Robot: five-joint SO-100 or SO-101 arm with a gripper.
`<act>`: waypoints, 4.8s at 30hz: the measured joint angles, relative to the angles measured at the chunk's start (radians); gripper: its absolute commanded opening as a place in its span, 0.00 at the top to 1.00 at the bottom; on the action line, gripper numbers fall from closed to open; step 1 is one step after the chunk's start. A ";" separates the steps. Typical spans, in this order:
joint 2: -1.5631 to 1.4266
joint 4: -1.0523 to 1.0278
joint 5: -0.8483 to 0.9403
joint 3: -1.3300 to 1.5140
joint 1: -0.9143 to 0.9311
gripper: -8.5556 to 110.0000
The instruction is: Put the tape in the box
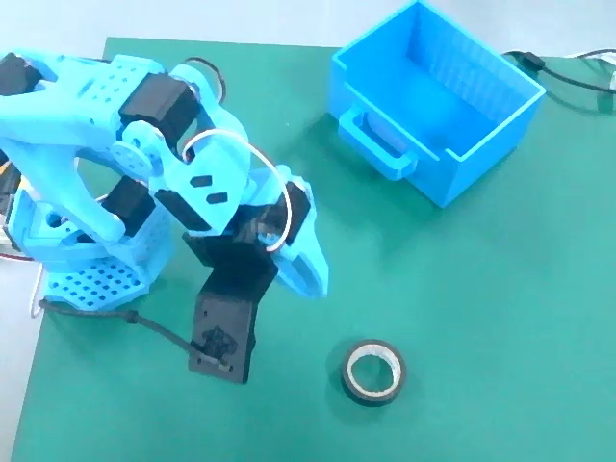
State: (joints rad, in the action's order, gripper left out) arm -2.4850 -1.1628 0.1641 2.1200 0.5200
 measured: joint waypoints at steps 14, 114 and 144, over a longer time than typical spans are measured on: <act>0.288 -0.018 0.054 -0.058 0.097 0.77; 1.094 0.038 0.109 -0.362 -0.011 0.93; 0.882 -0.238 -0.002 -0.802 -0.041 0.93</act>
State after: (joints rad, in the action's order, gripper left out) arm -1.6030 -1.4005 0.1626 1.3177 0.4786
